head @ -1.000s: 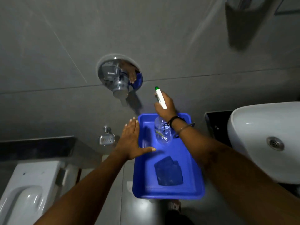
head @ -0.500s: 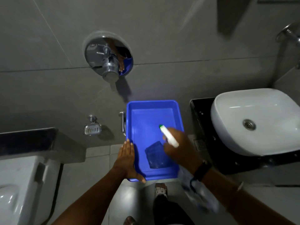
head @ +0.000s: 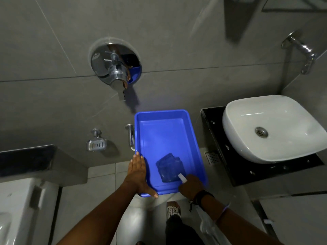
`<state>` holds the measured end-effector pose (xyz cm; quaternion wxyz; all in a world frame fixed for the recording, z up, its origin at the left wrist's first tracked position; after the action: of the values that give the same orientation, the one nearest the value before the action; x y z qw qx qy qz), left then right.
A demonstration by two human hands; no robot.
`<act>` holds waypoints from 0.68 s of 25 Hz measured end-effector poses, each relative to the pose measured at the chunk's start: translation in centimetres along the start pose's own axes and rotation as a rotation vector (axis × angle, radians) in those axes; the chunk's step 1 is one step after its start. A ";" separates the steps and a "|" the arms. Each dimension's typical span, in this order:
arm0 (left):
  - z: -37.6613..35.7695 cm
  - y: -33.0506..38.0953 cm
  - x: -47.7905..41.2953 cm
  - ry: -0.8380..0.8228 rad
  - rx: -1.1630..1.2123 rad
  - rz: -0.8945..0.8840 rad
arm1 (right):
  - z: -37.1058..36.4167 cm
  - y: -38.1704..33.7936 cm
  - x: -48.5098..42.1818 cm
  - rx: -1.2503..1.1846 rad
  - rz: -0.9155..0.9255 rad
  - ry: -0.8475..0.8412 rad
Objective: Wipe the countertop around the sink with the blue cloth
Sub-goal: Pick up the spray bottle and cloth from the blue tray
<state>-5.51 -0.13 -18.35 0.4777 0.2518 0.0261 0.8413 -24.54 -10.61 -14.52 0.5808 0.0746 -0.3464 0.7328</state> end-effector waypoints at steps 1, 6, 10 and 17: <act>0.0 0.0 0.0 -0.002 -0.002 0.003 | -0.1 0.0 0.0 0.002 -0.006 -0.004; -0.2 -0.3 -0.1 -0.002 0.002 0.003 | 1.9 -2.1 0.8 -0.039 0.073 -0.010; -0.4 -0.4 -0.3 0.007 -0.023 0.007 | 9.0 -9.4 2.4 -0.257 0.381 0.209; -0.6 -0.5 -0.9 0.031 -0.016 0.012 | 18.1 -23.8 -3.3 -0.629 0.641 0.420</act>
<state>-5.06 -0.46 -19.37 0.4744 0.2349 0.0252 0.8480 -7.33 -22.01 7.31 0.3779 -0.3642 -0.4317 0.7336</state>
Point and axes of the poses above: each hand's wrist, its own x-axis away from the middle knuckle, its own z-axis out of the back of the hand, y = z × x, the point moved 9 cm from there along -x, towards the middle knuckle, and after that the axes turned 12 degrees about y, right-handed, at the moved point
